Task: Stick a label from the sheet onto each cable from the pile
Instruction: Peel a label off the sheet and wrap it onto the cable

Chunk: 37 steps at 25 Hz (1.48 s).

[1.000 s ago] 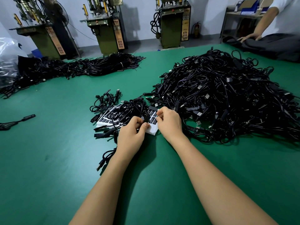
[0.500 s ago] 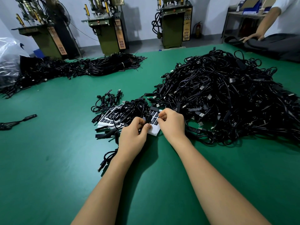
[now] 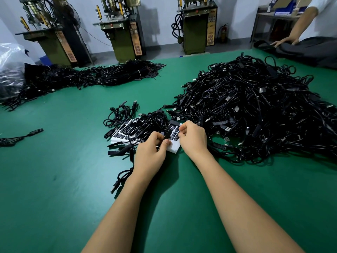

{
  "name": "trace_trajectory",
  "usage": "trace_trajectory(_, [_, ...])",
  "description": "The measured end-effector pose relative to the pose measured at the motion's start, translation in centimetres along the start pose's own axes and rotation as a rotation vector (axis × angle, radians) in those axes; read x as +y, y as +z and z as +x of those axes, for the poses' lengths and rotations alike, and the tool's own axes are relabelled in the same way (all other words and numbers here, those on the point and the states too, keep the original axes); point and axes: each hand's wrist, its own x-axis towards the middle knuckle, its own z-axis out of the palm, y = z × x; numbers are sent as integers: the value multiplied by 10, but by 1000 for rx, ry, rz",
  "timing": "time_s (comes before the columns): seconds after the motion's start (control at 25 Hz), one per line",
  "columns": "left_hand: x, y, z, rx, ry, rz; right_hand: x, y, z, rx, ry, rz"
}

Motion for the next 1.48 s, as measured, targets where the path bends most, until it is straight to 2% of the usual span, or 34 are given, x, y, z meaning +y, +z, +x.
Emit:
trace_trajectory(0.28, [0,-1,0,-14,-9,-2,1,-1,-2,-34,-50,-14])
trace_trajectory(0.48, [1,-1,-2,-17,57,52,4,0,-8,-11,-104,-17])
trace_trajectory(0.84, [-1,1,1,-7,56,28,-5,7,-12,103,14,-20])
trace_trajectory(1.48, [-3,2,2,-12,34,27,-12,-2,2,6,190,103])
